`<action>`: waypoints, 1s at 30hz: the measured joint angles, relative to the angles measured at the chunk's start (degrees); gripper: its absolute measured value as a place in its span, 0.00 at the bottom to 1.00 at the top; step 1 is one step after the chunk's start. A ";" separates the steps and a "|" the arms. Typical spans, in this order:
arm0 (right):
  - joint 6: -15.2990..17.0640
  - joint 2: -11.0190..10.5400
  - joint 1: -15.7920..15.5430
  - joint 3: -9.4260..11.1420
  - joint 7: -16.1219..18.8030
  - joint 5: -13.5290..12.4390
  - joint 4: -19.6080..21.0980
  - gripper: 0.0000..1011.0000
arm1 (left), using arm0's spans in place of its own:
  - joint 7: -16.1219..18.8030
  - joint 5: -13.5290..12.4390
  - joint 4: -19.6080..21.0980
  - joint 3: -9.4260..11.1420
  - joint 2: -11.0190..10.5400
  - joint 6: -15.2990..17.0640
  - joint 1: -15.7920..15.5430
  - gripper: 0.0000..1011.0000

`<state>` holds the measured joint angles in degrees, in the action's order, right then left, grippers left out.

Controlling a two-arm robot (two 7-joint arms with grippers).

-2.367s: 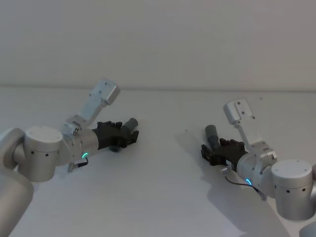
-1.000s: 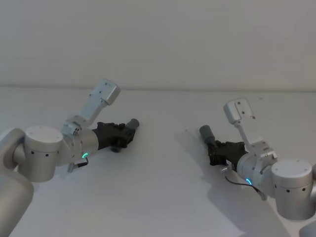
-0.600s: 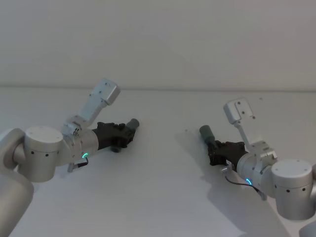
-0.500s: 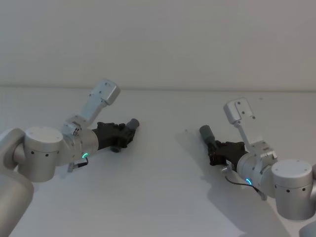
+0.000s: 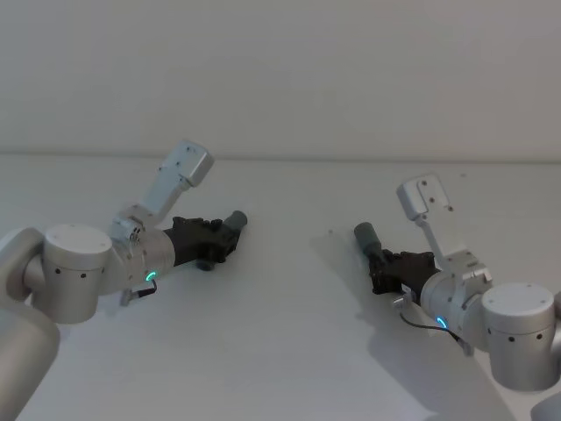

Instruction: Use both hands to pick up one end of the pipe from the table, align the ends, and insert them.

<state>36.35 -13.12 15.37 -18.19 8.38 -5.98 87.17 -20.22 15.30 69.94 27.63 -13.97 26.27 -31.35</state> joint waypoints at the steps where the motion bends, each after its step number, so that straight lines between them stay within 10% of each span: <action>1: 0.00 0.00 0.00 0.00 0.00 0.00 0.00 0.14 | 0.00 0.00 -0.01 0.00 0.00 0.00 0.00 0.34; 30: 0.00 0.00 0.00 0.00 0.00 0.00 0.00 0.14 | 0.00 0.00 0.00 0.00 0.00 0.00 0.00 0.34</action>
<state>36.35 -13.12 15.37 -18.19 8.38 -5.97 87.17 -20.22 15.30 69.94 27.63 -13.97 26.27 -31.35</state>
